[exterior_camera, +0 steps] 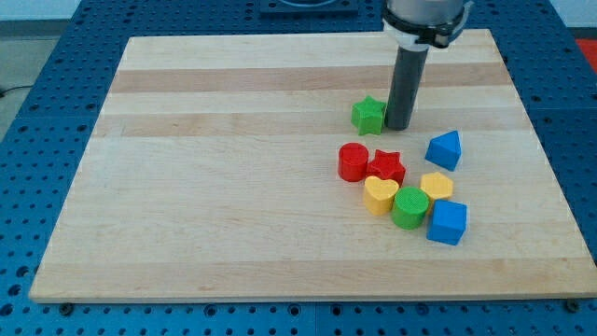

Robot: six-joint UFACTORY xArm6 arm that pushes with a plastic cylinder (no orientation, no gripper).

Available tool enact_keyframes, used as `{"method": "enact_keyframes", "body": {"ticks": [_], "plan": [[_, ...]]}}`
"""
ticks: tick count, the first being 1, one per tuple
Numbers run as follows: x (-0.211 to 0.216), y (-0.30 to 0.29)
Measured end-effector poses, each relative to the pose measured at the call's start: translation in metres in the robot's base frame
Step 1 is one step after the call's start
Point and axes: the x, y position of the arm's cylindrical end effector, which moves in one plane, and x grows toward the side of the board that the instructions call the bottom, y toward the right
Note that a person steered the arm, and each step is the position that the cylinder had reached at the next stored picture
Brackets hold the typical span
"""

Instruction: Move your hand to the right of the blue triangle

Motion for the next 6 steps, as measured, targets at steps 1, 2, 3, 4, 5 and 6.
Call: {"method": "enact_keyframes", "body": {"ticks": [1,2,3,4,5,6], "plan": [[-0.005,0.002],[-0.035,0.006],[-0.041,0.042],[-0.019,0.101],[0.021,0.126],[0.057,0.122]]}}
